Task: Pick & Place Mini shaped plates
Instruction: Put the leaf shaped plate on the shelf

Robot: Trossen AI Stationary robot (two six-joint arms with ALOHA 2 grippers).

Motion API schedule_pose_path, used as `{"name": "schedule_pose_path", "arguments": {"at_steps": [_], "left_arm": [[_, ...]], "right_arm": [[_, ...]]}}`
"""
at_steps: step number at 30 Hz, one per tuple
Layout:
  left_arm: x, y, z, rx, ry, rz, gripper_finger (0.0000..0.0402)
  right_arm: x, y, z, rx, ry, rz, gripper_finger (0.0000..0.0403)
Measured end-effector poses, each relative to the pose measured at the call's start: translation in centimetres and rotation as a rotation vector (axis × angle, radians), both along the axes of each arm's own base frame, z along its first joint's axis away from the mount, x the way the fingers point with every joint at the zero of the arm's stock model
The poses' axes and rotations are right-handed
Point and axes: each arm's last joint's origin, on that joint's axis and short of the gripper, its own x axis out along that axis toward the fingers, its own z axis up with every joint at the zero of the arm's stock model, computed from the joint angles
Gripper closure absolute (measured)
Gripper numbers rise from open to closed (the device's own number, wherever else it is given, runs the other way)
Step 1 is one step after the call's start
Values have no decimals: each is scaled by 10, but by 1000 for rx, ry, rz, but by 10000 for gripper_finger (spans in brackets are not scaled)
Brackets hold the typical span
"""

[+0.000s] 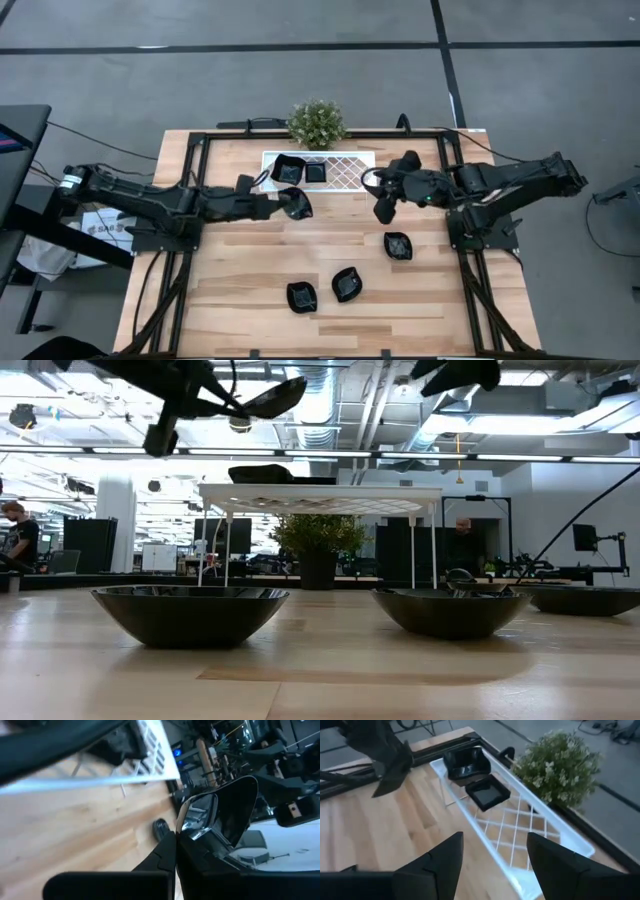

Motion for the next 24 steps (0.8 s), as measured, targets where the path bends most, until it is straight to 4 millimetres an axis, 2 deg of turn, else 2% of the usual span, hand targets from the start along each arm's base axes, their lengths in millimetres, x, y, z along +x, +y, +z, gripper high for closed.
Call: {"name": "schedule_pose_path", "arguments": {"at_steps": [6, 12, 21, 24], "left_arm": [[18, 10, 11, 71, 6, 9, 398], [29, 13, 7, 94, 47, 7, 398], [33, 14, 2, 116, 63, 47, 398], [33, 15, 2, 120, 62, 54, 398]], "right_arm": [[31, -2, -10, -53, 22, 80, 189], [59, -5, -16, -104, -30, 87, 189], [72, -11, -8, -128, -155, 95, 189], [79, -10, -11, -123, -160, 137, 189]]}}
